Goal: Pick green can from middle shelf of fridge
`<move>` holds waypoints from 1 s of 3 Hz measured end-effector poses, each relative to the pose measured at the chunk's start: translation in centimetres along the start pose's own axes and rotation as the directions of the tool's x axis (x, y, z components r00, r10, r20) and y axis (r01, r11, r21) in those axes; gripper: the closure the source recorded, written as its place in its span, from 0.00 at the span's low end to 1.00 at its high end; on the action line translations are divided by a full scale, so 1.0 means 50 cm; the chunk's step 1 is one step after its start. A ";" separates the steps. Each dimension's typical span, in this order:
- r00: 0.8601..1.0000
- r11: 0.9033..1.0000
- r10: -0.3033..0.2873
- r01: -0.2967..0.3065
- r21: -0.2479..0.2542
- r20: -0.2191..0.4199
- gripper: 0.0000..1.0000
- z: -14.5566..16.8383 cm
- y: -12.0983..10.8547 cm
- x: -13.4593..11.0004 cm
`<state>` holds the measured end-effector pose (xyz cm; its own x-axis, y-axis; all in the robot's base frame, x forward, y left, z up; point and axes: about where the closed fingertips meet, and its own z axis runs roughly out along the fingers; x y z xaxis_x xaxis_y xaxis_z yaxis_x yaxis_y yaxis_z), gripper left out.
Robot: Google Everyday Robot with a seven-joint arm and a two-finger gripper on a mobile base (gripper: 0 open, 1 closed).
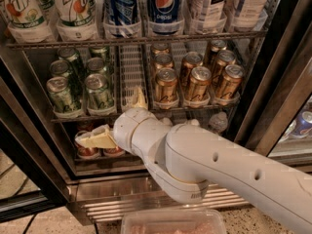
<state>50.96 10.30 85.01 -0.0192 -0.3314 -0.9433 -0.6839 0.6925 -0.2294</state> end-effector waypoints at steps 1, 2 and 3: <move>1.000 0.999 -0.010 0.009 0.040 0.026 0.00 0.008 -0.007 -0.007; 0.999 0.996 -0.025 0.021 0.091 0.042 0.00 0.023 -0.008 -0.004; 0.998 0.991 -0.029 0.021 0.134 0.061 0.00 0.035 -0.005 0.004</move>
Offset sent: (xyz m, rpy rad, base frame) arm 0.0189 0.0079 -0.0069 0.0108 -0.1201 -0.1285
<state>52.38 11.19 84.48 0.0452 -0.3123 -0.9489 -0.5803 0.7650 -0.2794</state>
